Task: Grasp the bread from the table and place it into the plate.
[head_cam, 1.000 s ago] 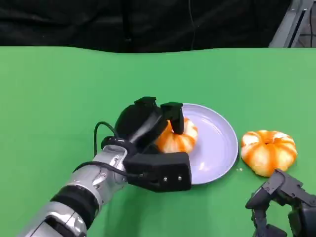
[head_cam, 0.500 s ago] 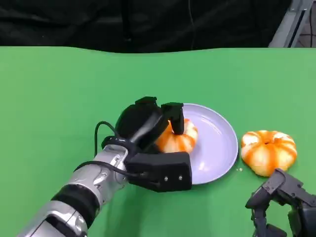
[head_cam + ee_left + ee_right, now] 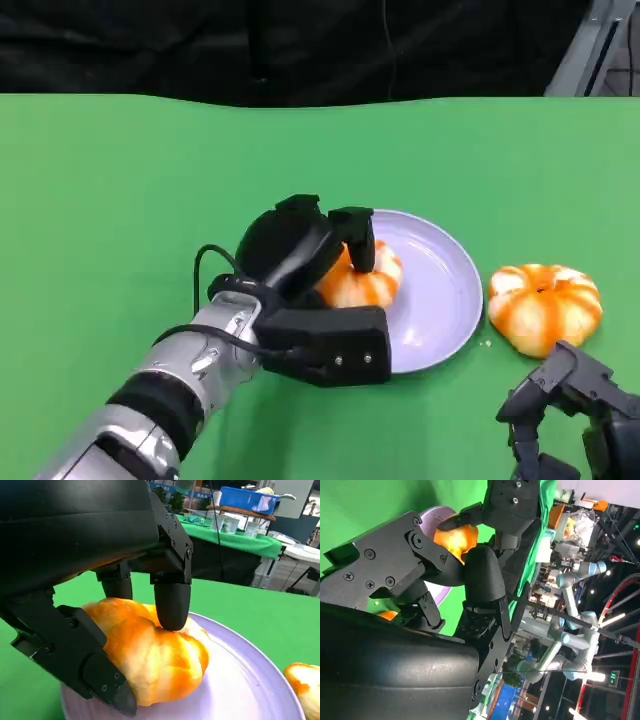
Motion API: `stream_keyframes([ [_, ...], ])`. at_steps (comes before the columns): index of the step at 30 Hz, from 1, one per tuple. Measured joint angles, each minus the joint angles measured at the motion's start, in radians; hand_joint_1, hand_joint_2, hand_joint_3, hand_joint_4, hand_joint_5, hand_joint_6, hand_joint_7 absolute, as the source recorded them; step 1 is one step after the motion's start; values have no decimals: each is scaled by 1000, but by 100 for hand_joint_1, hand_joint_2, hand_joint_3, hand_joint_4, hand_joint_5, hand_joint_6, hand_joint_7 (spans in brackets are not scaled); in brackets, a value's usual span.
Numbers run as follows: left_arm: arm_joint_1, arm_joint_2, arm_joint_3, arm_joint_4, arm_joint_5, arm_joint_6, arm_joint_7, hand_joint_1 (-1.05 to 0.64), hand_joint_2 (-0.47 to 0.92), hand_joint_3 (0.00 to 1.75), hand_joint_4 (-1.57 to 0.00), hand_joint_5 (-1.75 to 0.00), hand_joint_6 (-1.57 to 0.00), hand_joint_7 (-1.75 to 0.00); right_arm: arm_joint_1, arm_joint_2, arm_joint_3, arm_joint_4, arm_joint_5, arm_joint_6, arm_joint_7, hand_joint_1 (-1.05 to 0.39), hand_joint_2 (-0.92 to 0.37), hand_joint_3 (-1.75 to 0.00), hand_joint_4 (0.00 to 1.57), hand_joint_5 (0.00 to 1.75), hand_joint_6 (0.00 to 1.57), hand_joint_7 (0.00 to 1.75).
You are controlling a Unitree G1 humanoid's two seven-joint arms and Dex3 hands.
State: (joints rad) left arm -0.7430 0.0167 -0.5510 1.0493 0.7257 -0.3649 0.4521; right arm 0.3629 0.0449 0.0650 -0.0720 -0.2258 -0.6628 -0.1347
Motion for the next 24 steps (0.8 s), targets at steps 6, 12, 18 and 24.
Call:
stream_keyframes([
  [6, -4, -4, 0, 10, 0, 0, 0, -9, 92, 23, -53, -175, -59, -156, -1, 0, 0, 0, 0, 0, 0, -13, -55, -113, 84, 175, 75, 153],
  [12, -19, -12, -2, 21, 0, 3, -3, -10, 92, 15, -51, -175, -58, -154, -5, 0, 2, 0, 0, 0, -2, -14, -55, -113, 83, 175, 75, 152],
  [18, -21, -18, -5, 24, 0, 5, -8, -12, 92, 15, -50, -175, -56, -154, -4, 0, 8, 0, 0, 0, -2, -13, -55, -113, 83, 175, 75, 153],
  [24, -23, -7, -18, -12, -14, 21, -191, -100, 92, 59, -4, -5, -28, -3, 2, 0, 11, -6, -2, 1, -5, -13, -56, -113, 83, 175, 75, 153],
])
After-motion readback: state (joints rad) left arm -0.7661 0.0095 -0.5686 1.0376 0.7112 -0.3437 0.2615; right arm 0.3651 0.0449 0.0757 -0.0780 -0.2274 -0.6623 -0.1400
